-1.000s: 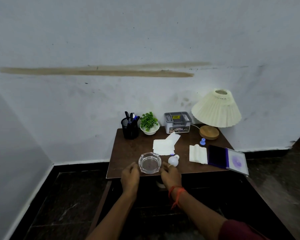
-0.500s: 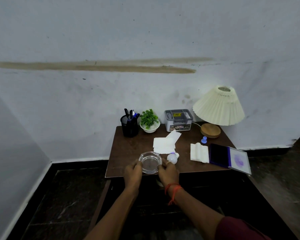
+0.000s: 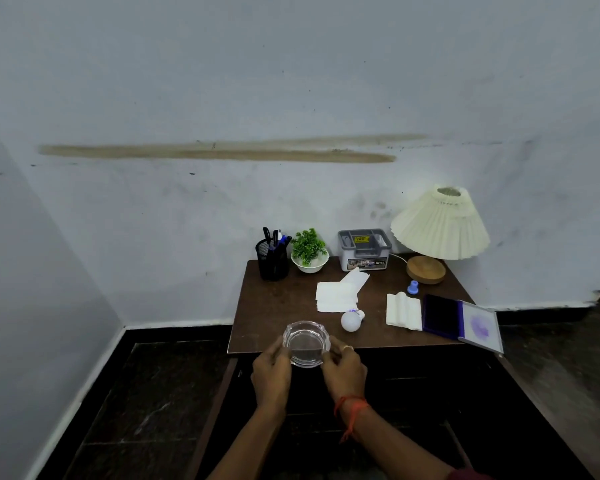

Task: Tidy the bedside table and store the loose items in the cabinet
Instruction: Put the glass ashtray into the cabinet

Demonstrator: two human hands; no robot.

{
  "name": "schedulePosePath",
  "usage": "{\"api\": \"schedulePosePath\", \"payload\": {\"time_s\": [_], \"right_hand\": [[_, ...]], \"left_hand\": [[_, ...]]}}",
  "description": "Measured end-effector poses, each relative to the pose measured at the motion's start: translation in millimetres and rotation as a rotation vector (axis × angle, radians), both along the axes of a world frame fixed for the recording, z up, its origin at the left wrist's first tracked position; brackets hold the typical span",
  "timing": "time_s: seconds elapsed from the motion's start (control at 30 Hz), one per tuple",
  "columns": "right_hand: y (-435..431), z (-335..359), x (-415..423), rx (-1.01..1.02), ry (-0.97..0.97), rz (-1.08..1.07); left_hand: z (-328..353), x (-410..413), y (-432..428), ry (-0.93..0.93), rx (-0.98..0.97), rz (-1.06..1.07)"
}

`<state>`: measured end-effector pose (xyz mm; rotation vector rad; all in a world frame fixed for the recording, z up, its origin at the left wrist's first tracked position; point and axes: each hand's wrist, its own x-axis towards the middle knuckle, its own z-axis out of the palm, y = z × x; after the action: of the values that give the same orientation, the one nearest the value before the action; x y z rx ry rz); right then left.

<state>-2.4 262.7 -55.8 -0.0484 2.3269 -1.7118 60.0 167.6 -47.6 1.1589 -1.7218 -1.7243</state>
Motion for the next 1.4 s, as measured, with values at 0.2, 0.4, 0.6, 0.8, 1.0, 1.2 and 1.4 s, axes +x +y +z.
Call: {"api": "schedulePosePath", "payload": {"time_s": [0.2, 0.4, 0.6, 0.8, 1.0, 1.2, 1.4], "right_hand": [[17, -6, 34, -0.036, -0.004, -0.021], [25, -22, 49, -0.035, -0.030, -0.029], [19, -36, 47, 0.002, -0.043, -0.040], [9, -55, 41, 0.054, -0.085, -0.015], [-8, -78, 27, 0.074, -0.166, -0.009], [-25, -94, 9, 0.064, -0.243, -0.031], [-36, -111, -16, 0.083, -0.308, -0.073]], "left_hand": [[-9, 37, 19, -0.025, 0.059, -0.011], [-31, 55, 28, -0.044, 0.106, 0.039], [-45, 49, 23, -0.058, 0.134, 0.066], [-74, 43, 12, -0.115, 0.135, 0.059], [-68, 32, 4, -0.170, 0.114, 0.101], [-88, 4, -14, -0.191, 0.141, 0.138], [-113, -23, -28, -0.199, 0.167, 0.161]]}}
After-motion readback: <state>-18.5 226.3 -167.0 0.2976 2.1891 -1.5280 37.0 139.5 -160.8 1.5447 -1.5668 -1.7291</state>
